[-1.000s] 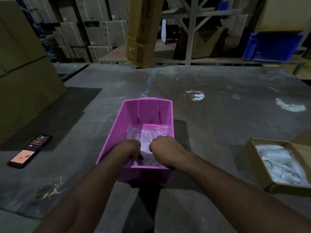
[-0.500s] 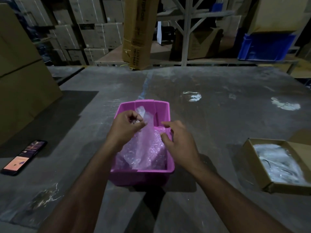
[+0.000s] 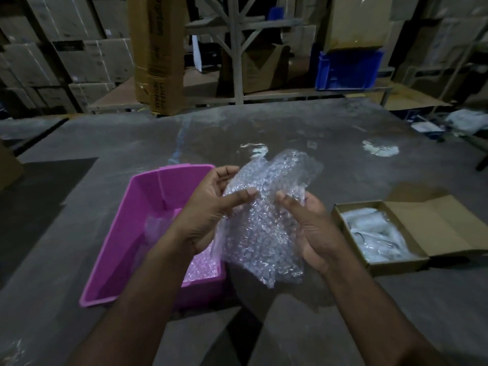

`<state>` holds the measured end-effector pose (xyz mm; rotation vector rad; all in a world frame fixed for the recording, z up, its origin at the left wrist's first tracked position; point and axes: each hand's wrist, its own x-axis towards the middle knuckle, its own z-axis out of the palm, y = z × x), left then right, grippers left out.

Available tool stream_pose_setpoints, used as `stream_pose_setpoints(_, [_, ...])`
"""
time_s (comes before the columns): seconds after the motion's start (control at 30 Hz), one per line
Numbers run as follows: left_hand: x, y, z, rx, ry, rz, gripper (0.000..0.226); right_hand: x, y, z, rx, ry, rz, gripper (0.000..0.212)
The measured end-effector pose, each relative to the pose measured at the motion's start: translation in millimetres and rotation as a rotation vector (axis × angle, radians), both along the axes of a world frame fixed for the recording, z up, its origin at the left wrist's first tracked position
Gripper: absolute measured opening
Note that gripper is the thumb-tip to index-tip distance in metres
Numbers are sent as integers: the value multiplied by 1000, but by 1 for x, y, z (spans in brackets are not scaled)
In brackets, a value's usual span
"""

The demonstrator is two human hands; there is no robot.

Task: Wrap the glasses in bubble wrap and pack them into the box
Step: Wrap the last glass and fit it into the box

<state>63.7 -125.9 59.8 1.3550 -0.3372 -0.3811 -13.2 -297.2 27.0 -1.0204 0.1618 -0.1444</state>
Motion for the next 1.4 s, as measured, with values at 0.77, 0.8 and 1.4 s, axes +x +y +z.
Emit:
stream_pose_setpoints(0.77, [-21,-93,-82,373,-109,-114,25,-68,-106,-68,-457,158,-462,41])
stream_pose_setpoints(0.8, [-22,-94,-81,348,-104,-147,18,-69,-110,-67,-493,136,-445,39])
stream_pose_setpoints(1.4, [-35,-124,-68,330,-232,-160,32,-74,-158,-42,-649,39,-206,38])
